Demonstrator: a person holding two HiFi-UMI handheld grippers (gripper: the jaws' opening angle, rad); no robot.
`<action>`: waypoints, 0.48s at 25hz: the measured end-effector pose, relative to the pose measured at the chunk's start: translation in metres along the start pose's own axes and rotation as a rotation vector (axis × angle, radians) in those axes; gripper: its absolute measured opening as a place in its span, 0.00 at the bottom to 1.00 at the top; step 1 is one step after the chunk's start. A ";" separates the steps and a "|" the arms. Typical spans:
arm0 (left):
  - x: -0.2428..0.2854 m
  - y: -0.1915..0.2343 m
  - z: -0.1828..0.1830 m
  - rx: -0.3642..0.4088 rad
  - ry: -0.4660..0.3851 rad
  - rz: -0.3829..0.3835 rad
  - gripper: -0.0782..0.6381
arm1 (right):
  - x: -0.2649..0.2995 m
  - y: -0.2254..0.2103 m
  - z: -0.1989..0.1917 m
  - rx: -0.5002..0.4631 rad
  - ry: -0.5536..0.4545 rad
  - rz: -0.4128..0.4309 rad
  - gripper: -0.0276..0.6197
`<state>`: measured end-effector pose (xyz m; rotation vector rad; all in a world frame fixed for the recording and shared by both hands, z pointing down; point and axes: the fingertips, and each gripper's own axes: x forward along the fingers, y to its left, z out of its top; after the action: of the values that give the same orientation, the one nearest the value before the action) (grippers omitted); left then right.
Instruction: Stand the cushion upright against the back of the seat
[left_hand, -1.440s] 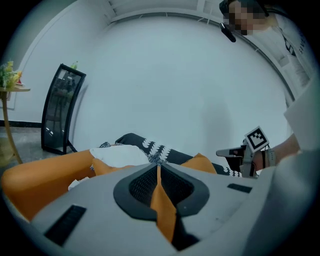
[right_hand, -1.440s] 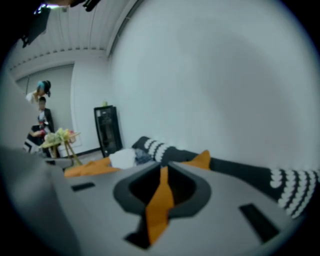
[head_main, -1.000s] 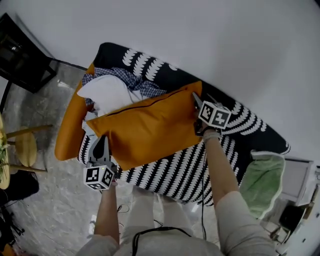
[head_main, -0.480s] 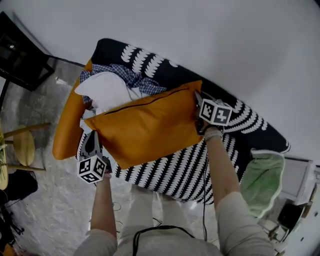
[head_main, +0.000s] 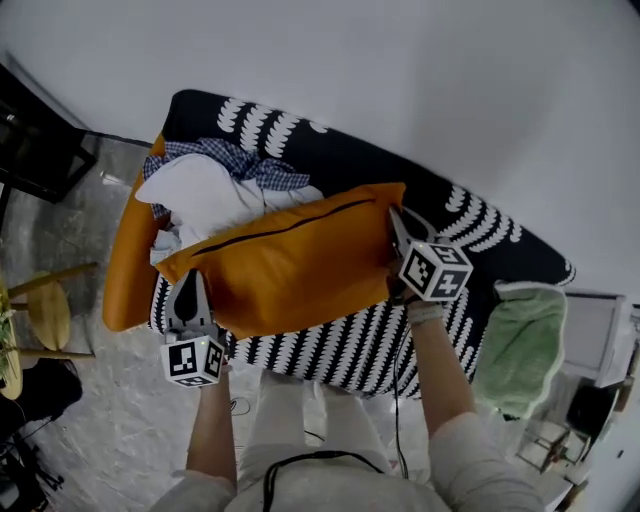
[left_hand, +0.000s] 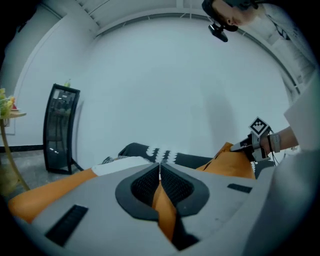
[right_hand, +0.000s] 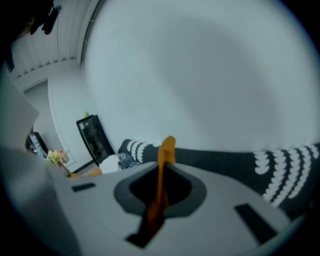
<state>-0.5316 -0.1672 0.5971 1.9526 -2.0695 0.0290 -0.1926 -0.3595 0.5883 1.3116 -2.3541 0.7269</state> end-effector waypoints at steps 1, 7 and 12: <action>0.005 -0.017 0.009 0.001 -0.014 -0.044 0.15 | -0.012 0.003 0.000 -0.001 -0.014 0.001 0.09; 0.032 -0.123 0.048 0.050 -0.068 -0.318 0.15 | -0.080 0.022 0.004 0.057 -0.122 -0.010 0.09; 0.038 -0.203 0.048 0.066 -0.030 -0.506 0.15 | -0.138 0.027 0.026 0.013 -0.232 -0.083 0.09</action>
<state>-0.3436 -0.2299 0.5220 2.4699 -1.5499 -0.0401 -0.1464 -0.2696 0.4879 1.5640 -2.4567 0.5941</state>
